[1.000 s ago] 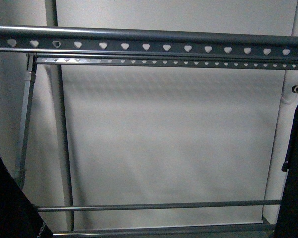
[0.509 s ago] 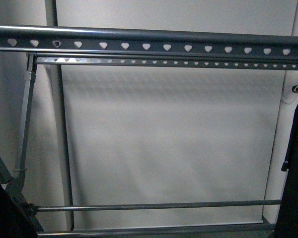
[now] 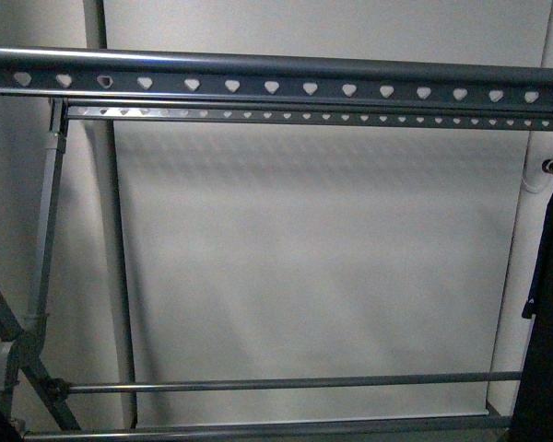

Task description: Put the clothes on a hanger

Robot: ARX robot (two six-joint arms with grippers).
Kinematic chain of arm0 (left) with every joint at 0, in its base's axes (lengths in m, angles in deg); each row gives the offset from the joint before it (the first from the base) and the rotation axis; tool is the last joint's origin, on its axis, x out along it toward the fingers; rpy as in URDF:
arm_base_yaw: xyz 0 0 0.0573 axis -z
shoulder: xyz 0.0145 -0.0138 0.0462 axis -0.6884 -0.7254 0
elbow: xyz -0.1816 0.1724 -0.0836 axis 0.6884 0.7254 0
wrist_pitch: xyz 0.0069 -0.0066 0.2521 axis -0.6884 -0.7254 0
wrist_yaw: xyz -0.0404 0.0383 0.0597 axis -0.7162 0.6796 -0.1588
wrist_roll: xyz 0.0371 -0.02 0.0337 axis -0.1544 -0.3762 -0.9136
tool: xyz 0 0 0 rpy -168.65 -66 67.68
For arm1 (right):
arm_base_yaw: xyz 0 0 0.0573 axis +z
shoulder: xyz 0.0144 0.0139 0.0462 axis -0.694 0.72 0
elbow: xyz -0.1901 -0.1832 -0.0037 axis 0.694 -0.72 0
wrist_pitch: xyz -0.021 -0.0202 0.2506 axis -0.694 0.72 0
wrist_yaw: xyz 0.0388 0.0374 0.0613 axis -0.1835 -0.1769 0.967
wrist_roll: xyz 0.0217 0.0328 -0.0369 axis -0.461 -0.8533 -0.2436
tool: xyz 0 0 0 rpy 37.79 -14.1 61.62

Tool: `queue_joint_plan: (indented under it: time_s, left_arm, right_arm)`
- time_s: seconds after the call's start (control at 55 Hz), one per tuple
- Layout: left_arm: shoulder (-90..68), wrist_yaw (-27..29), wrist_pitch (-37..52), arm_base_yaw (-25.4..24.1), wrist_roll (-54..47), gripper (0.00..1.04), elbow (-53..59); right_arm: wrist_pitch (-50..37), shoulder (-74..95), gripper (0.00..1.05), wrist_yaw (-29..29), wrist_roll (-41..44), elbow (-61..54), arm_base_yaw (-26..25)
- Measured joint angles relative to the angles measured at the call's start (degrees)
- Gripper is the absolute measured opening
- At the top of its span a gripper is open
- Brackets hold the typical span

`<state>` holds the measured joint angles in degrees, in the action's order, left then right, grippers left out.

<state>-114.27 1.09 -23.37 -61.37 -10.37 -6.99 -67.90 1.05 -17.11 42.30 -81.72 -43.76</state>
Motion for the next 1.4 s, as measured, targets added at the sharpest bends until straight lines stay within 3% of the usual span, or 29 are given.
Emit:
queue_joint_plan:
  time_s: [0.109,0.345,0.6,0.727,0.818,0.964,1.073,1.236,1.4]
  left_arm:
    - [3.1,-3.93,0.39,-0.04,-2.03,0.04,3.96]
    - [21.29,-19.47,-4.37,3.58,-9.66,0.04,15.74]
    - [40.46,-45.42,-11.32,13.46,-24.37,0.04,20.2]
    - [37.42,-67.87,-24.85,18.69,-50.93,0.04,13.51]
    - [31.95,-74.58,-34.14,19.67,-67.56,0.04,8.98]
    - [22.21,-72.76,-44.89,20.7,-99.86,0.04,1.64]
    - [17.22,-69.81,-41.92,22.25,-116.15,0.04,-0.63]
    - [15.45,-69.57,-30.86,26.03,-128.58,0.04,-0.55]
    - [15.69,-69.48,-20.65,28.46,-130.29,0.04,0.74]
  right_arm:
    - [0.0,0.0,0.97,0.02,0.0,0.0,0.0]
    - [0.0,0.0,0.97,0.02,0.0,0.0,0.0]
    - [0.0,0.0,0.97,0.02,0.0,0.0,0.0]
    - [0.0,0.0,0.97,0.02,0.0,0.0,0.0]
    - [0.0,0.0,0.97,0.02,0.0,0.0,0.0]
    - [0.0,0.0,0.97,0.02,0.0,0.0,0.0]
    - [0.0,0.0,0.97,0.02,0.0,0.0,0.0]
    - [0.0,0.0,0.97,0.04,0.0,0.0,0.0]
    - [0.0,0.0,0.97,0.02,0.0,0.0,0.0]
